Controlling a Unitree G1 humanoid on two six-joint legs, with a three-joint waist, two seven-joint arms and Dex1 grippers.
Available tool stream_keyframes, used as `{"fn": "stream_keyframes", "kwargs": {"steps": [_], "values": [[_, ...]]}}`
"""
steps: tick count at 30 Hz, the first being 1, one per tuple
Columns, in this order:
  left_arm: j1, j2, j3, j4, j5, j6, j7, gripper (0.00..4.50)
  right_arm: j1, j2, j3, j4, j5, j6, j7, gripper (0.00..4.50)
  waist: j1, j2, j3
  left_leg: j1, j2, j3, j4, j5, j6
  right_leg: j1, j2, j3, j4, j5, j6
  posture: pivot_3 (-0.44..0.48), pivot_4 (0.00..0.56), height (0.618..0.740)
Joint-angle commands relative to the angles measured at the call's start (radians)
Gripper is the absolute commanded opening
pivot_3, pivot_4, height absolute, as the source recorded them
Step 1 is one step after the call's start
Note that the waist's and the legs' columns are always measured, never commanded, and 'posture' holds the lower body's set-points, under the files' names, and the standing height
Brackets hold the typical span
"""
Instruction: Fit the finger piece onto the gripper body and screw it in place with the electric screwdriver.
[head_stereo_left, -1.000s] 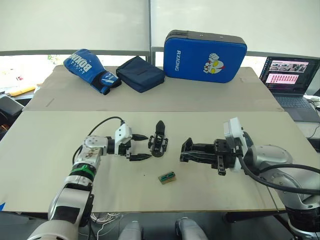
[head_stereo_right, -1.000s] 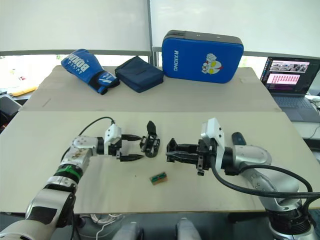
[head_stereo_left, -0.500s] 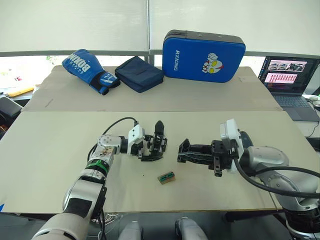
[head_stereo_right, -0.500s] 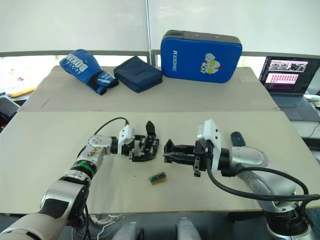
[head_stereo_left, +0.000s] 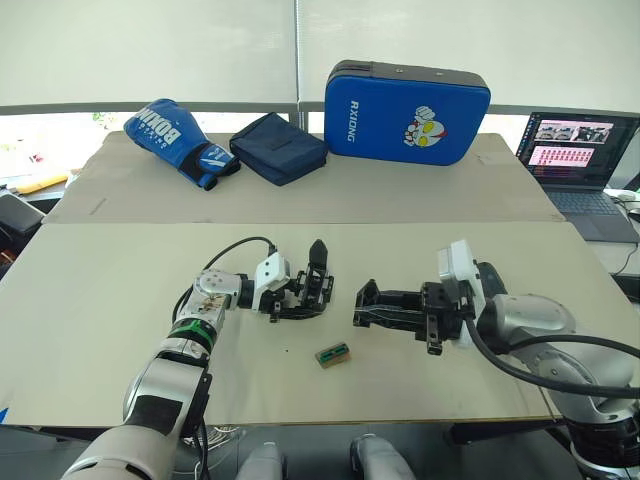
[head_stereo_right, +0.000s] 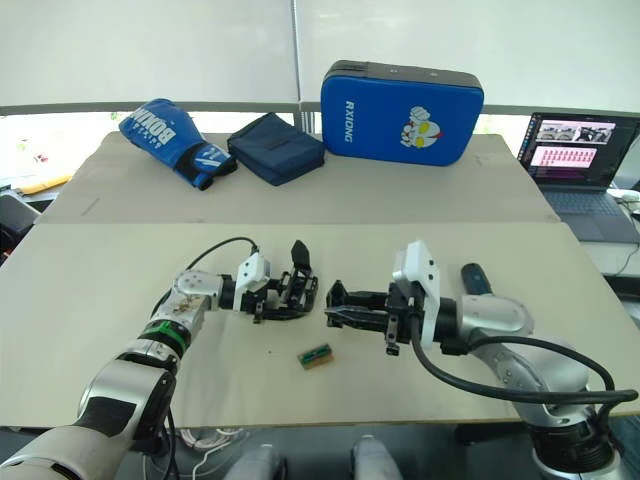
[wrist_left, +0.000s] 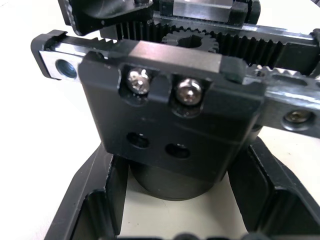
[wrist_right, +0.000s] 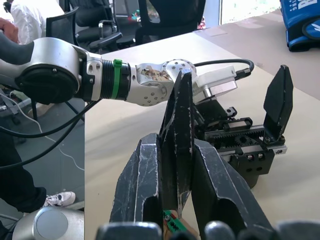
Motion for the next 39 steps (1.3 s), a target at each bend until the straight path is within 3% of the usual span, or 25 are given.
{"fn": "stream_keyframes", "kwargs": {"steps": [1, 11, 19, 39], "values": [[-0.009, 0.002, 0.002, -0.024, 0.01, -0.02, 0.006, 2.3, -0.068, 0.052, 0.032, 0.03, -0.046, -0.054, -0.029, 0.4, 0.0, 0.0, 0.0, 0.0, 0.0, 0.0, 0.0, 0.0, 0.0, 0.0, 0.0, 0.0, 0.0, 0.0, 0.0, 0.0, 0.15, 0.74], [0.002, -0.012, -0.002, -0.027, 0.03, -0.041, 0.047, 2.3, -0.218, 0.217, 0.196, 0.269, -0.273, -0.189, -0.065, 0.4, 0.003, 0.0, 0.0, 0.0, 0.0, 0.0, 0.001, 0.0, 0.0, 0.0, 0.0, 0.0, 0.001, 0.0, 0.0, 0.0, 0.15, 0.74], [0.015, -0.007, -0.002, -0.022, 0.039, -0.048, 0.06, 2.3, -0.256, 0.298, 0.231, 0.354, -0.335, -0.233, -0.052, 0.4, 0.002, 0.0, 0.0, 0.001, 0.0, 0.0, 0.001, 0.0, 0.0, 0.001, 0.0, 0.0, 0.002, 0.0, 0.0, 0.0, 0.15, 0.74], [0.035, -0.004, -0.005, -0.031, 0.043, -0.042, 0.057, 2.3, -0.224, 0.303, 0.261, 0.423, -0.424, -0.254, -0.007, 0.4, 0.0, 0.001, 0.0, 0.003, 0.0, -0.001, 0.001, 0.0, 0.0, 0.002, 0.0, 0.0, 0.002, 0.0, -0.001, 0.0, 0.15, 0.74]]}}
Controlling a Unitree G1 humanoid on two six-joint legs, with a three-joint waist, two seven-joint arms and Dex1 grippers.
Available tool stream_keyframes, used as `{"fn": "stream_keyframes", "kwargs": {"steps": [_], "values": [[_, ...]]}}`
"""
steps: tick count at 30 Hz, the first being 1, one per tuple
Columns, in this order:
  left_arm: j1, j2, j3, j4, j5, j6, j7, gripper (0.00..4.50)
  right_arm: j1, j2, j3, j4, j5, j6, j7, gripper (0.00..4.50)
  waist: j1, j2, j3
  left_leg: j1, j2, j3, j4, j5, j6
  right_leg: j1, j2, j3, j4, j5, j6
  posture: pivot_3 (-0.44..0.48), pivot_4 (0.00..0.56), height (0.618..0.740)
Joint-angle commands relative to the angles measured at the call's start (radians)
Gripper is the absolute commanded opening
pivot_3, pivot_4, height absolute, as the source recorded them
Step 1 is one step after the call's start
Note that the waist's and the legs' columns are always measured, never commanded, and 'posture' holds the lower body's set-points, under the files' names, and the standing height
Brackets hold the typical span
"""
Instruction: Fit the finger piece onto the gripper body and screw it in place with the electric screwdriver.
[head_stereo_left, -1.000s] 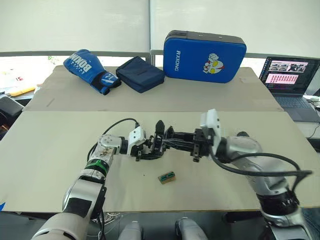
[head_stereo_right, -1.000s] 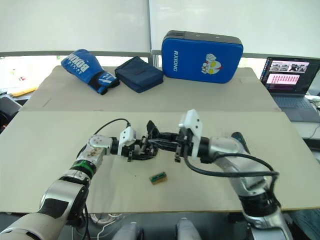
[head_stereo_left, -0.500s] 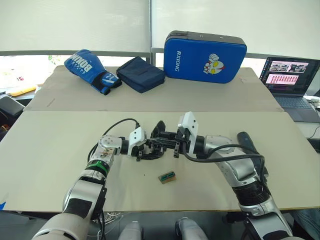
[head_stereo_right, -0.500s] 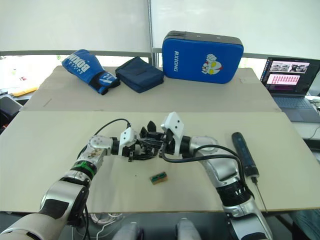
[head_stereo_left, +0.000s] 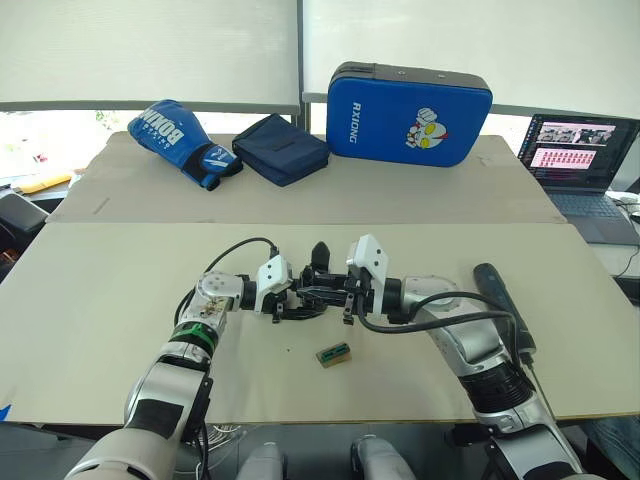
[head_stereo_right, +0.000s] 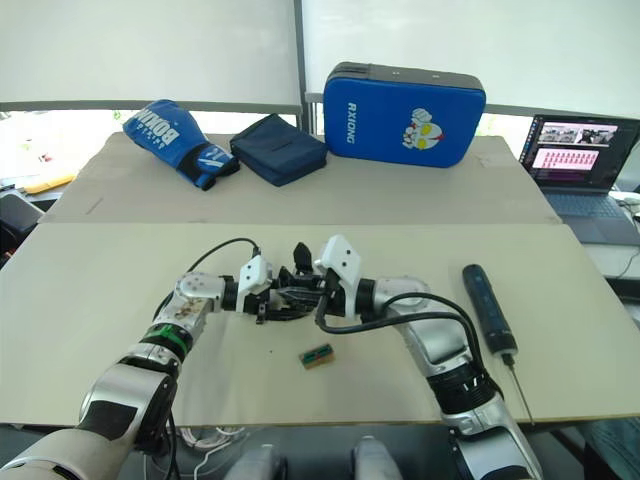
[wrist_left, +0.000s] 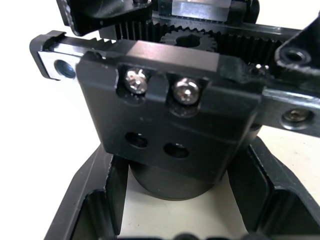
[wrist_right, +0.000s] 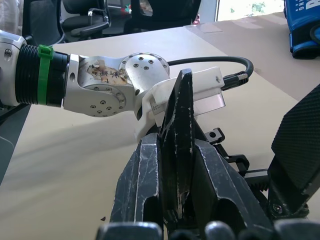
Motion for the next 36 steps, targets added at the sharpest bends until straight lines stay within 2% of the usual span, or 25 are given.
{"fn": "stream_keyframes", "kwargs": {"steps": [1, 20, 30, 36], "values": [[0.012, 0.005, -0.008, -0.005, 0.015, -0.002, 0.008, 2.3, 0.002, -0.011, -0.011, 0.003, -0.011, -0.019, 0.006, 0.4, 0.0, 0.0, 0.0, 0.0, 0.0, 0.0, 0.0, 0.0, 0.0, 0.0, 0.0, 0.0, 0.0, 0.0, 0.0, 0.0, 0.15, 0.74], [0.016, 0.005, -0.007, -0.006, 0.013, 0.001, 0.002, 2.3, -0.001, -0.01, -0.008, 0.056, -0.026, 0.0, -0.01, 0.4, -0.001, 0.001, -0.001, 0.002, 0.0, 0.0, 0.0, 0.0, 0.0, 0.002, 0.0, 0.0, 0.0, 0.0, 0.0, 0.0, 0.15, 0.74], [0.017, 0.007, -0.007, -0.011, 0.011, 0.007, -0.001, 2.3, 0.004, -0.012, 0.027, 0.084, -0.02, 0.095, 0.006, 0.4, -0.001, 0.002, -0.002, 0.003, 0.0, 0.0, 0.0, 0.0, 0.0, 0.003, 0.0, 0.0, 0.0, 0.0, 0.0, 0.0, 0.15, 0.74], [0.018, 0.005, -0.008, -0.016, 0.01, 0.011, -0.002, 2.3, -0.009, -0.035, 0.061, 0.108, -0.055, 0.085, 0.022, 0.4, -0.001, 0.003, -0.003, 0.004, 0.0, 0.0, 0.0, 0.0, 0.0, 0.003, 0.0, 0.0, 0.0, 0.0, 0.0, 0.0, 0.15, 0.74]]}}
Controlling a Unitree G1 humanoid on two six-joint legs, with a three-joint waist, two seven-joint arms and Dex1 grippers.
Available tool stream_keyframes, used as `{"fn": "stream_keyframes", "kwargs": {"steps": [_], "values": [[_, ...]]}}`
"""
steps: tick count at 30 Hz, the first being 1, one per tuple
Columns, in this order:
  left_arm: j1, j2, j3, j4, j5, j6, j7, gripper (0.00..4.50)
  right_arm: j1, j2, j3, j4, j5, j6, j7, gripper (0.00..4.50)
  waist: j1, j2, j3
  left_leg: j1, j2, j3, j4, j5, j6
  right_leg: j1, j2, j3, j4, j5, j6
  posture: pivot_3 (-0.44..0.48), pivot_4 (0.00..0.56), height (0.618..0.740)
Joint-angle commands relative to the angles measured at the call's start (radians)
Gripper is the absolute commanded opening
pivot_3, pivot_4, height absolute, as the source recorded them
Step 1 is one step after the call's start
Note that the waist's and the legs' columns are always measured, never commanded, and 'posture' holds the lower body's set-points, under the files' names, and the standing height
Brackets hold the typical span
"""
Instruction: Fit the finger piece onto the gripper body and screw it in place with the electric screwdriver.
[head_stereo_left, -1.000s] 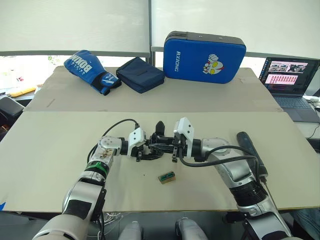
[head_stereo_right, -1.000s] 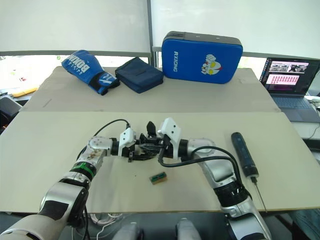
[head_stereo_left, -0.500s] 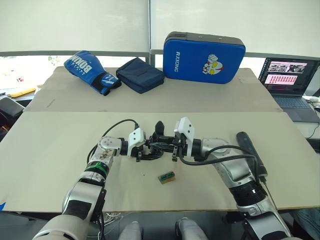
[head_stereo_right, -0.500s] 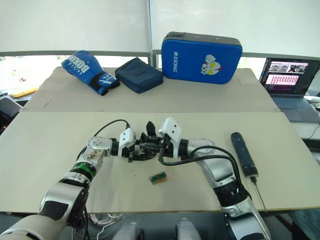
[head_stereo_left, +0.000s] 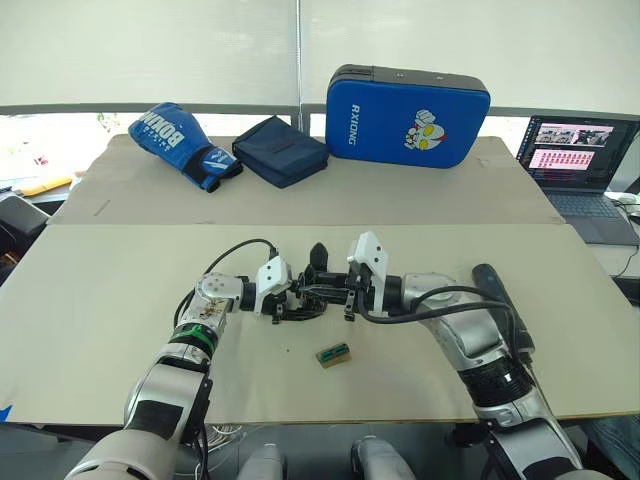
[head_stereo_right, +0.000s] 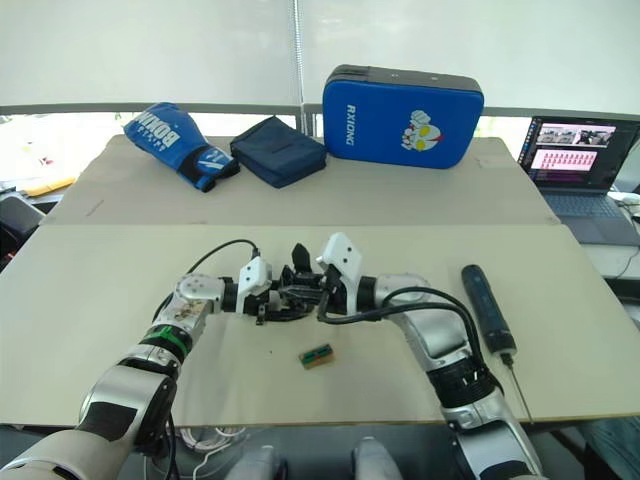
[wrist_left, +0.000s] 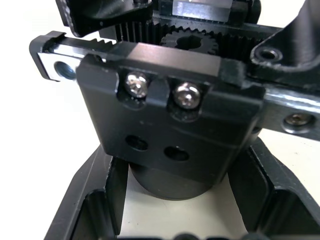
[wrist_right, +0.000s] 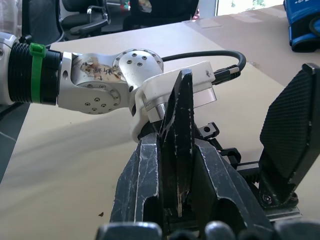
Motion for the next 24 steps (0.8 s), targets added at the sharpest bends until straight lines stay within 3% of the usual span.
{"fn": "stream_keyframes", "kwargs": {"steps": [1, 24], "values": [[0.01, 0.005, -0.007, -0.014, 0.009, 0.01, -0.005, 2.3, 0.02, -0.024, 0.054, 0.062, -0.064, 0.031, 0.003, 0.4, 0.0, 0.0, 0.0, 0.0, 0.0, 0.0, 0.0, 0.0, 0.0, 0.0, 0.0, 0.0, 0.0, 0.0, 0.0, 0.0, 0.15, 0.74], [0.016, 0.001, -0.007, -0.029, 0.004, 0.029, -0.003, 2.3, 0.007, -0.023, 0.025, 0.145, -0.055, 0.026, 0.033, 0.4, -0.001, 0.002, -0.004, 0.001, 0.0, 0.0, 0.0, 0.0, 0.0, 0.001, 0.0, 0.0, 0.0, 0.0, 0.0, 0.0, 0.15, 0.74]]}}
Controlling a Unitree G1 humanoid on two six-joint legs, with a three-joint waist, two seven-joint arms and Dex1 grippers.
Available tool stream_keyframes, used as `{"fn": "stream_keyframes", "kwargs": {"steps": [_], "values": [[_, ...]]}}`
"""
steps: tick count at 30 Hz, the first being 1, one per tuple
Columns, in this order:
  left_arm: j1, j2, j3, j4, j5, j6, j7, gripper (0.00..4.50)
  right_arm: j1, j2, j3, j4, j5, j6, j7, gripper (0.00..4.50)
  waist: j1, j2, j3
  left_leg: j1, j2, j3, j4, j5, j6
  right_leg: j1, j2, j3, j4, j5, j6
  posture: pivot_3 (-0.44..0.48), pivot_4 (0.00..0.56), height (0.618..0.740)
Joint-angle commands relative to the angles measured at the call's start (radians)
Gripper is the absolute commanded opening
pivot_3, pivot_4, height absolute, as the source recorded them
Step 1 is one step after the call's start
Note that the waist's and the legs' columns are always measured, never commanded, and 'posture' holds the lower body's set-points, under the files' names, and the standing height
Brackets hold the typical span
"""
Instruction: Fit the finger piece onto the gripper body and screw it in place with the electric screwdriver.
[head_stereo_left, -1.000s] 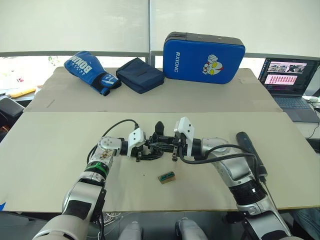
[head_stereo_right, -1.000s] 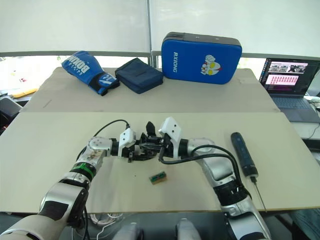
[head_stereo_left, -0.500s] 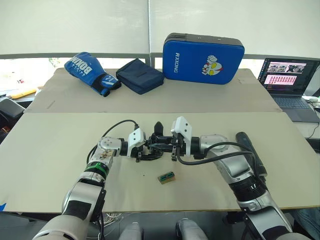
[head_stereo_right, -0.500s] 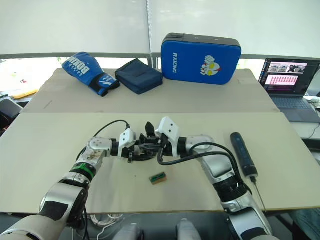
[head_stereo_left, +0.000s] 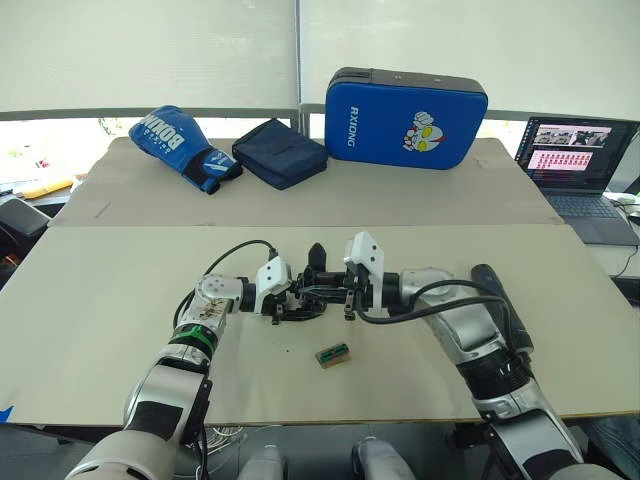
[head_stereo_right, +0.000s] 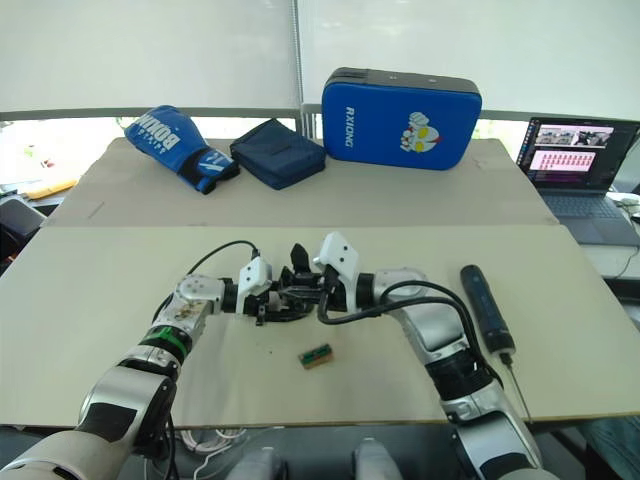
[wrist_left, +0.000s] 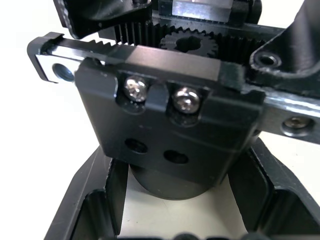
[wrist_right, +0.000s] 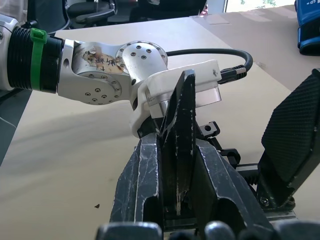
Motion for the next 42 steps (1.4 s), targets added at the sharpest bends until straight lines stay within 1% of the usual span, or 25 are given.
{"fn": "stream_keyframes", "kwargs": {"steps": [1, 7, 10, 14, 16, 19, 21, 23, 25, 30, 32, 33, 34, 35, 38, 40, 42], "values": [[0.012, 0.0, -0.007, -0.024, 0.004, 0.004, -0.011, 2.3, 0.033, -0.026, 0.02, 0.088, -0.036, 0.075, -0.005, 0.4, 0.0, 0.0, 0.0, 0.0, 0.0, 0.0, 0.0, 0.0, 0.0, 0.0, 0.0, 0.0, 0.0, 0.0, 0.0, 0.0, 0.15, 0.74], [0.012, 0.0, -0.008, -0.026, 0.006, 0.008, -0.012, 2.3, 0.011, -0.015, 0.021, 0.109, -0.049, 0.089, -0.024, 0.4, 0.0, 0.0, 0.0, 0.0, 0.0, 0.0, 0.0, 0.0, 0.0, 0.0, 0.0, 0.0, 0.0, 0.0, 0.0, 0.0, 0.15, 0.74], [0.011, -0.001, -0.008, -0.027, 0.006, 0.008, -0.011, 2.3, 0.017, -0.015, 0.031, 0.112, -0.06, 0.065, -0.019, 0.4, -0.001, 0.0, 0.0, 0.0, 0.0, 0.0, 0.0, 0.0, 0.0, 0.0, 0.0, 0.0, 0.0, 0.0, 0.0, 0.0, 0.15, 0.74], [0.013, 0.003, -0.007, -0.03, 0.005, 0.009, -0.011, 2.3, 0.032, 0.004, -0.001, 0.051, -0.019, -0.002, 0.005, 0.4, -0.001, 0.0, 0.0, 0.0, 0.0, 0.0, 0.0, 0.0, 0.0, 0.0, 0.0, 0.0, 0.001, 0.0, 0.0, 0.0, 0.15, 0.74], [0.015, 0.004, -0.007, -0.032, 0.005, 0.01, -0.011, 2.3, 0.035, 0.015, -0.018, 0.028, -0.003, -0.037, 0.016, 1.41, -0.001, 0.0, 0.0, 0.0, 0.0, 0.0, 0.0, 0.0, 0.0, 0.0, 0.0, 0.0, 0.0, 0.0, 0.0, 0.0, 0.15, 0.74], [0.016, 0.008, -0.004, -0.034, 0.003, 0.016, -0.008, 2.3, 0.025, 0.038, -0.073, 0.002, 0.03, -0.133, 0.035, 2.43, -0.001, 0.0, 0.001, -0.002, 0.0, 0.0, 0.0, 0.0, 0.0, -0.003, 0.0, 0.0, 0.0, 0.0, 0.0, 0.0, 0.15, 0.74], [0.017, 0.011, -0.001, -0.034, 0.002, 0.018, -0.009, 2.3, 0.023, 0.031, -0.086, -0.004, 0.046, -0.14, 0.065, 3.12, -0.002, 0.0, 0.001, -0.002, 0.0, 0.0, 0.0, 0.0, 0.0, -0.003, 0.0, 0.0, 0.0, 0.0, 0.0, 0.0, 0.15, 0.74], [0.014, 0.016, 0.001, -0.027, 0.004, 0.02, -0.006, 2.3, 0.018, 0.039, -0.103, 0.01, 0.047, -0.168, 0.064, 3.86, -0.002, 0.0, 0.001, -0.002, 0.0, 0.0, 0.0, 0.0, 0.0, -0.003, 0.0, 0.0, 0.0, 0.0, 0.0, 0.0, 0.15, 0.74], [0.012, 0.017, 0.002, -0.022, 0.005, 0.02, 0.001, 2.3, 0.02, 0.045, -0.113, 0.014, 0.049, -0.197, 0.064, 4.47, -0.003, 0.0, 0.001, -0.002, 0.0, 0.0, 0.0, 0.0, 0.0, -0.003, 0.0, 0.0, 0.0, 0.0, 0.0, 0.0, 0.15, 0.74], [0.015, 0.011, 0.014, -0.022, -0.009, 0.045, 0.006, 2.3, 0.049, 0.053, -0.141, -0.035, 0.08, -0.228, 0.068, 4.47, -0.003, 0.0, 0.001, -0.002, 0.0, 0.0, 0.0, 0.0, 0.0, -0.003, 0.0, 0.0, 0.0, 0.0, 0.0, 0.0, 0.15, 0.74], [0.02, 0.009, 0.024, -0.027, -0.02, 0.053, 0.015, 3.36, 0.065, 0.048, -0.159, -0.07, 0.092, -0.233, 0.067, 4.5, -0.003, 0.0, 0.001, -0.002, 0.0, 0.0, 0.0, 0.0, 0.0, -0.003, 0.0, 0.0, 0.0, 0.0, 0.0, 0.0, 0.15, 0.74], [0.021, 0.008, 0.025, -0.031, -0.023, 0.057, 0.015, 3.72, 0.072, 0.043, -0.166, -0.087, 0.098, -0.231, 0.065, 4.5, -0.003, 0.0, 0.001, -0.002, 0.0, 0.0, 0.0, 0.0, 0.0, -0.003, 0.0, 0.0, 0.0, 0.0, 0.0, 0.0, 0.15, 0.74], [0.024, 0.01, 0.027, -0.035, -0.023, 0.051, 0.026, 4.25, 0.08, 0.036, -0.173, -0.107, 0.107, -0.226, 0.064, 4.5, -0.003, 0.0, 0.001, -0.002, 0.0, 0.0, 0.0, 0.0, 0.0, -0.003, 0.0, 0.0, 0.0, 0.0, 0.0, 0.0, 0.15, 0.74], [0.026, 0.014, 0.032, -0.039, -0.026, 0.052, 0.031, 4.49, 0.093, 0.021, -0.185, -0.14, 0.122, -0.213, 0.064, 4.5, -0.003, 0.0, 0.001, -0.002, 0.0, 0.0, 0.0, 0.0, 0.0, -0.003, 0.0, 0.0, 0.0, 0.0, 0.0, 0.0, 0.15, 0.74], [0.042, 0.038, 0.051, -0.065, -0.047, 0.056, 0.021, 4.49, 0.138, -0.036, -0.225, -0.259, 0.189, -0.136, 0.065, 4.5, -0.002, 0.0, 0.001, -0.003, 0.0, -0.001, 0.0, 0.0, 0.0, -0.003, 0.0, 0.0, 0.0, 0.0, 0.0, 0.0, 0.15, 0.74], [0.068, 0.069, 0.064, -0.101, -0.068, 0.064, -0.005, 4.49, 0.178, -0.086, -0.257, -0.34, 0.228, -0.09, 0.055, 4.5, -0.007, 0.0, 0.002, -0.003, 0.0, -0.001, -0.001, 0.0, 0.0, -0.003, 0.0, 0.0, -0.001, 0.0, 0.0, 0.0, 0.15, 0.74], [0.108, 0.116, 0.084, -0.154, -0.096, 0.081, -0.049, 4.49, 0.233, -0.144, -0.317, -0.423, 0.273, -0.035, 0.03, 4.5, -0.013, 0.0, 0.002, -0.003, 0.0, -0.001, -0.001, 0.0, 0.0, -0.003, 0.0, 0.0, -0.001, 0.0, 0.0, 0.0, 0.15, 0.74]]}}
